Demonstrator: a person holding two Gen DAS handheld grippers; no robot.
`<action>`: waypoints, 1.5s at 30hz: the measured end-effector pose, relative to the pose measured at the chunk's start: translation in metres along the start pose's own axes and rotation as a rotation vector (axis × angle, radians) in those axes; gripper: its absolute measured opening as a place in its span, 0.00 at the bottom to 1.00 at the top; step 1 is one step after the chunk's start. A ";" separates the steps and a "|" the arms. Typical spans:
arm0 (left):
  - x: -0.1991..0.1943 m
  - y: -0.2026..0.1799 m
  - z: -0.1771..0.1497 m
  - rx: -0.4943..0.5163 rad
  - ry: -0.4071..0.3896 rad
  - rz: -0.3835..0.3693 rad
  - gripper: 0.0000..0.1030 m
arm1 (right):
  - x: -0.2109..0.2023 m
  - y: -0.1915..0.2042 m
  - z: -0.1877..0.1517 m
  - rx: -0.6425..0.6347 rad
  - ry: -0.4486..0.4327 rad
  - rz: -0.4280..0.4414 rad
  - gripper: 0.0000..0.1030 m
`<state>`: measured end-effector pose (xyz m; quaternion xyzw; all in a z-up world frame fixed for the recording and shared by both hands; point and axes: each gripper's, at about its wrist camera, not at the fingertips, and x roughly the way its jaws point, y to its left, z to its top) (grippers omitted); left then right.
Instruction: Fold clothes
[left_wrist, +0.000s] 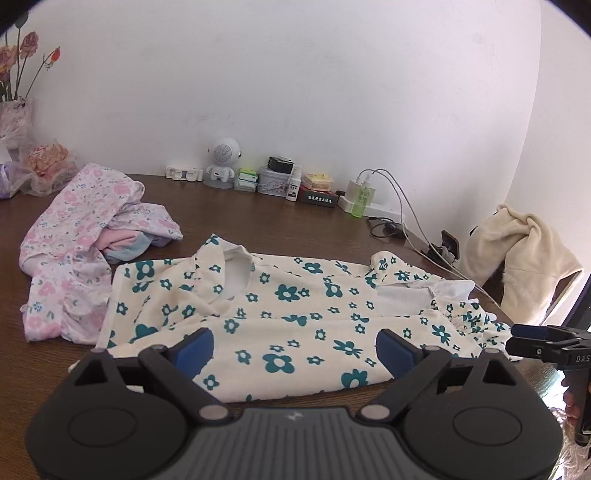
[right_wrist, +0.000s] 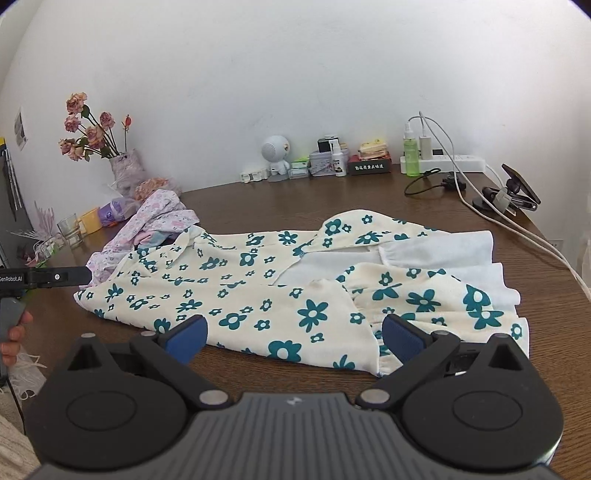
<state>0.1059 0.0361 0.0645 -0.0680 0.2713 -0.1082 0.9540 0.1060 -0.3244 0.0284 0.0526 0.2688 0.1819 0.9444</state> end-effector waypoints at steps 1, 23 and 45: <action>-0.003 0.000 -0.001 0.009 -0.007 0.025 0.92 | -0.003 0.000 0.000 -0.010 -0.002 -0.016 0.99; 0.183 0.040 0.165 0.404 0.287 -0.066 0.62 | 0.186 -0.046 0.189 -0.499 0.383 0.065 0.96; 0.284 0.043 0.141 0.692 0.690 -0.327 0.32 | 0.311 -0.076 0.178 -0.542 0.799 0.380 0.60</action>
